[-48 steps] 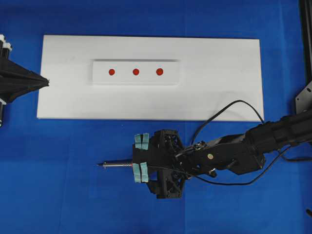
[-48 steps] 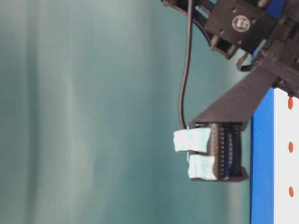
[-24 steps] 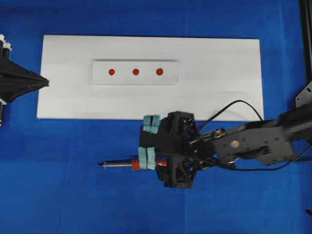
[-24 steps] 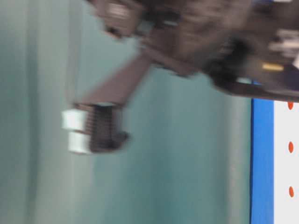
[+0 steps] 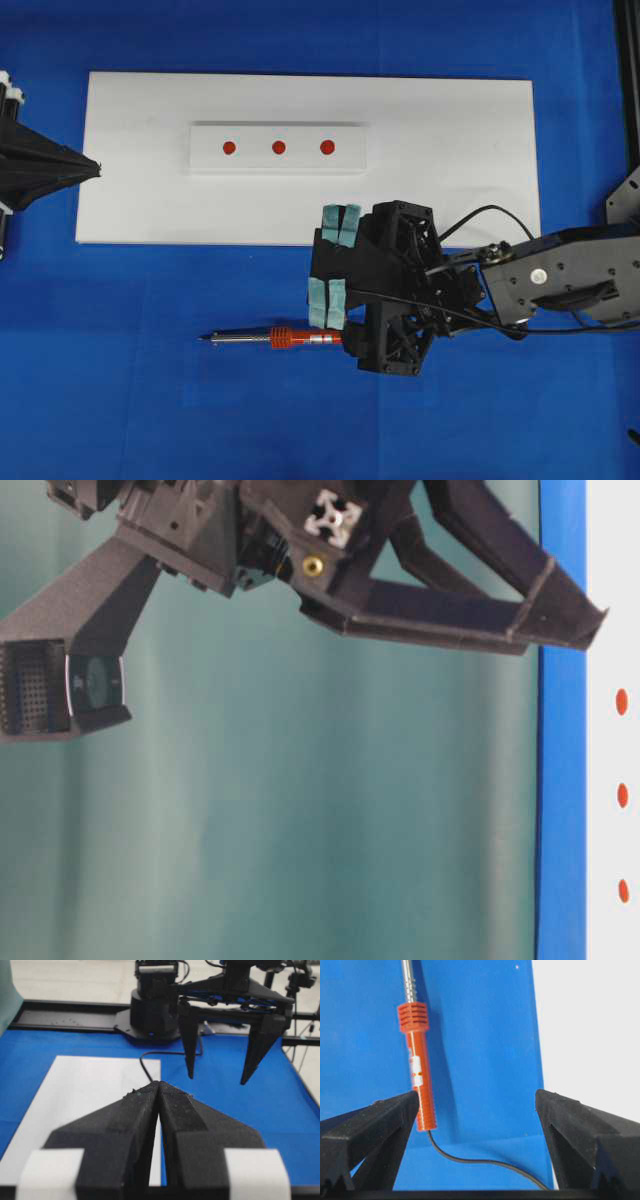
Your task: Touch the tip of the soldering iron to the mark.
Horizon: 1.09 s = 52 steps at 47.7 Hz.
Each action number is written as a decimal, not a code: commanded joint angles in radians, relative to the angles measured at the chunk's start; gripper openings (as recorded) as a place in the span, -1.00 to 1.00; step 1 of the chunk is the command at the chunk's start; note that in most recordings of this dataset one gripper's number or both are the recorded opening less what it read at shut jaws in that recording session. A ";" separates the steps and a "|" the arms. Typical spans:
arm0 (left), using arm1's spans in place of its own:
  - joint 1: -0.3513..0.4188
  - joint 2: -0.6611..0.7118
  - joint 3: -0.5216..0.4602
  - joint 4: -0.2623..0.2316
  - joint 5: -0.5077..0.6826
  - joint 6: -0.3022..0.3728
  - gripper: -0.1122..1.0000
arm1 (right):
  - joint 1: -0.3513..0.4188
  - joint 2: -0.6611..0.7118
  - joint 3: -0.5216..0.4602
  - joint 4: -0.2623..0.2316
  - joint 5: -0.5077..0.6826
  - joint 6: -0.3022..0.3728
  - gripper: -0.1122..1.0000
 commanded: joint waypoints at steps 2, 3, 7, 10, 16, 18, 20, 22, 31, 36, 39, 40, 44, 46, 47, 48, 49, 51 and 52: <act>0.000 0.005 -0.011 -0.002 -0.005 -0.002 -0.76 | 0.002 -0.026 -0.020 -0.003 -0.003 -0.002 0.81; 0.000 0.005 -0.011 0.000 -0.005 -0.002 -0.76 | 0.002 -0.026 -0.020 -0.005 -0.003 -0.002 0.81; -0.002 0.003 -0.009 -0.002 -0.005 -0.002 -0.76 | 0.000 -0.028 -0.020 -0.012 -0.003 -0.003 0.81; -0.002 0.003 -0.009 -0.002 -0.003 -0.002 -0.76 | -0.005 -0.029 -0.018 -0.020 -0.002 -0.005 0.81; -0.002 0.005 -0.009 0.000 -0.003 -0.002 -0.76 | -0.037 -0.046 -0.008 -0.046 -0.002 -0.011 0.81; -0.002 0.005 -0.011 -0.002 -0.003 -0.002 -0.76 | -0.052 -0.055 -0.003 -0.051 -0.003 -0.015 0.81; -0.002 0.003 -0.009 -0.002 -0.003 -0.002 -0.76 | -0.071 -0.061 0.002 -0.054 -0.003 -0.028 0.81; -0.002 0.005 -0.009 0.000 -0.003 -0.002 -0.76 | -0.091 -0.069 0.006 -0.054 -0.003 -0.048 0.81; 0.000 0.005 -0.011 -0.002 -0.003 0.000 -0.76 | -0.202 -0.092 0.020 -0.043 -0.017 -0.152 0.81; 0.000 0.005 -0.009 -0.002 -0.003 -0.002 -0.76 | -0.247 -0.095 0.021 -0.034 -0.034 -0.196 0.81; -0.002 0.005 -0.009 -0.002 -0.003 -0.002 -0.76 | -0.258 -0.097 0.021 -0.032 -0.040 -0.215 0.81; -0.002 0.005 -0.009 -0.002 -0.003 -0.002 -0.76 | -0.261 -0.098 0.021 -0.031 -0.040 -0.216 0.81; -0.002 0.005 -0.009 -0.002 -0.002 -0.002 -0.76 | -0.261 -0.104 0.028 -0.031 -0.040 -0.221 0.81; -0.002 0.005 -0.009 -0.002 -0.002 -0.002 -0.76 | -0.261 -0.117 0.035 -0.031 -0.037 -0.221 0.81; -0.002 0.003 -0.011 -0.002 -0.002 -0.002 -0.76 | -0.261 -0.123 0.041 -0.031 -0.037 -0.221 0.81; -0.002 0.003 -0.011 -0.002 -0.003 -0.002 -0.76 | -0.261 -0.129 0.048 -0.031 -0.037 -0.221 0.81; -0.002 0.005 -0.011 -0.002 -0.002 -0.002 -0.76 | -0.261 -0.138 0.054 -0.031 -0.037 -0.221 0.81; -0.002 0.005 -0.011 -0.002 -0.003 -0.002 -0.76 | -0.261 -0.160 0.069 -0.031 -0.040 -0.219 0.81; -0.002 0.005 -0.009 0.000 -0.002 -0.002 -0.76 | -0.262 -0.172 0.080 -0.031 -0.040 -0.219 0.81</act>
